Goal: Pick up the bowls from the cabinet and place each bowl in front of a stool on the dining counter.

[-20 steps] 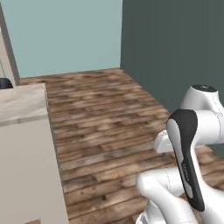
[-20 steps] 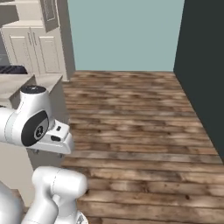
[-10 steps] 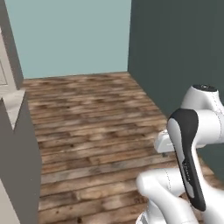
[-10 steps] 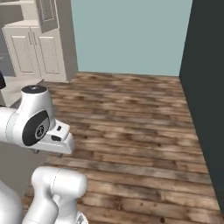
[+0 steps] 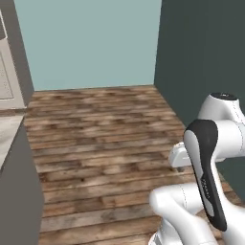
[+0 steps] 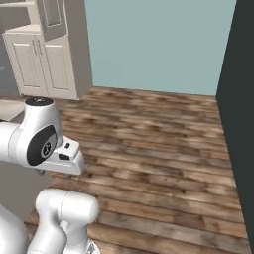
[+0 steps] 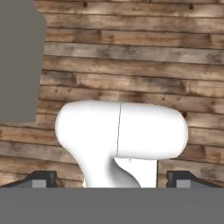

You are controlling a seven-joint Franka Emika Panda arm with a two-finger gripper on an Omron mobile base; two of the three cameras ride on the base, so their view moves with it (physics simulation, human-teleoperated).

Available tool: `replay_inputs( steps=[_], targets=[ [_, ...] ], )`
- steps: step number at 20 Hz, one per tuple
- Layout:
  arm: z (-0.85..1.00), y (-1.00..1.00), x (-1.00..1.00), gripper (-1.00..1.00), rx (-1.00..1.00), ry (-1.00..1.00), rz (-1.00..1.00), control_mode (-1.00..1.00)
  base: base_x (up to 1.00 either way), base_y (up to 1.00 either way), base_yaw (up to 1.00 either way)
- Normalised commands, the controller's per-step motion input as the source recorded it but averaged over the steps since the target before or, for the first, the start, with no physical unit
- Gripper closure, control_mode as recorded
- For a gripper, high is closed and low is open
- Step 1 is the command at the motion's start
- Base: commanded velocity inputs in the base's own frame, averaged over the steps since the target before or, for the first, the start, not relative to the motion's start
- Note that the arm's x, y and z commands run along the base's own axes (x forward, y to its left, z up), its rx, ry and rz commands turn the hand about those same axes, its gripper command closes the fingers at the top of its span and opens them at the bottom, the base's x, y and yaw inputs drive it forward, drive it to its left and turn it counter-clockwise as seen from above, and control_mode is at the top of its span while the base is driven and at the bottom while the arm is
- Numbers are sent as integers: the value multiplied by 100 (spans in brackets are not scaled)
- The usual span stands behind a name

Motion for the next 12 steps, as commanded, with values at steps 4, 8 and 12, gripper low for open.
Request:
replay_inputs(
  steps=[4, 8, 12],
  targets=[
    [0, 0, 0, -100, 0, 0, 0, 100, 100, -21, 25],
    [0, 0, 0, -100, 0, 0, 0, 100, 100, -43, 48],
    [0, 0, 0, -100, 0, 0, 0, 100, 99, -37, 52]
  ],
)
